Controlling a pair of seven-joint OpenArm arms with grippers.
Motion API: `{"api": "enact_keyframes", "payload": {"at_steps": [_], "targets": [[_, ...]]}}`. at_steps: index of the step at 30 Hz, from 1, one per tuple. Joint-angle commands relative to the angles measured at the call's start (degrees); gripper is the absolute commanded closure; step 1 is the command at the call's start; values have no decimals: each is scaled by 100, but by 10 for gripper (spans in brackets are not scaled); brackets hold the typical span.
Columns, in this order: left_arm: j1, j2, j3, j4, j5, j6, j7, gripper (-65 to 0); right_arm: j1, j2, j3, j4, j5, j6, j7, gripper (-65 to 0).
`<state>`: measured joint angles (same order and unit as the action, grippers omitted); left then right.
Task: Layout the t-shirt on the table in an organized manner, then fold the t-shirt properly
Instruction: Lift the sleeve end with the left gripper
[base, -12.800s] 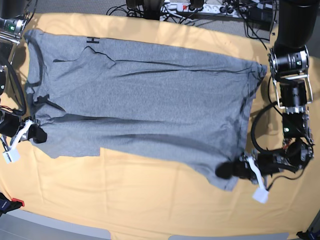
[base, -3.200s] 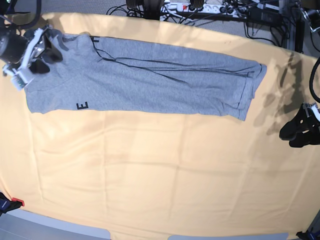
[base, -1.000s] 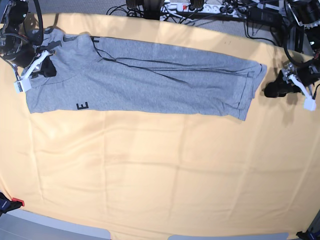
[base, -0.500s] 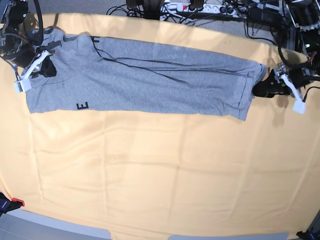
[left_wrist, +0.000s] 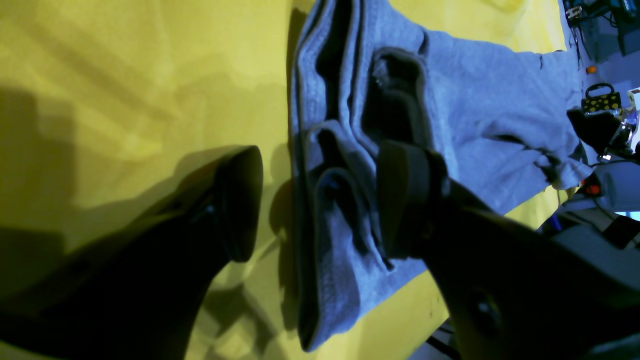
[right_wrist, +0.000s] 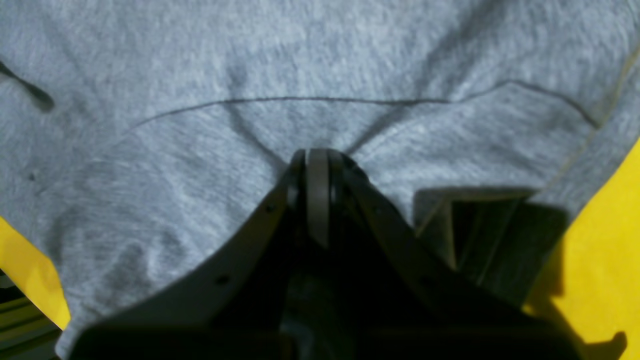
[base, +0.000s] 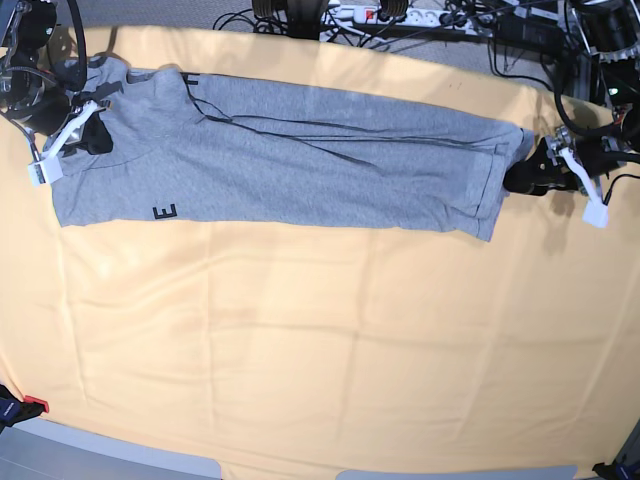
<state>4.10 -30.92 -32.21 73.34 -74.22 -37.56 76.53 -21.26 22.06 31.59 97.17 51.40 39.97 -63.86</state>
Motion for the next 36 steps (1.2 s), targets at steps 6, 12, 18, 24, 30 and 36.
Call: {"api": "enact_keyframes", "payload": {"at_steps": [6,12,18,24,30,36], "targets": [[-31,-131,-4,568,367,146,149,-370,-2,90,28,59,-20,3,-39,0],[-28,-109,22,649,610,269,7,-370,-2,79,28,59,-22,3,-39,0],[-33,-22,721,658,636,267,4,-370,-2,79,28,59,-20,3,-37,0],[-31,13,1054,704,669,267,-22,-370,-2,79,28,59,-24,3,-42,0],[-31,57,1054,704,599,267,-22,-353,-2,79,28,59,-22,3,-33,0],[-28,61,1056,704,254,122,50,-234,-2,81,28,59,-22,3,-33,0]]}}
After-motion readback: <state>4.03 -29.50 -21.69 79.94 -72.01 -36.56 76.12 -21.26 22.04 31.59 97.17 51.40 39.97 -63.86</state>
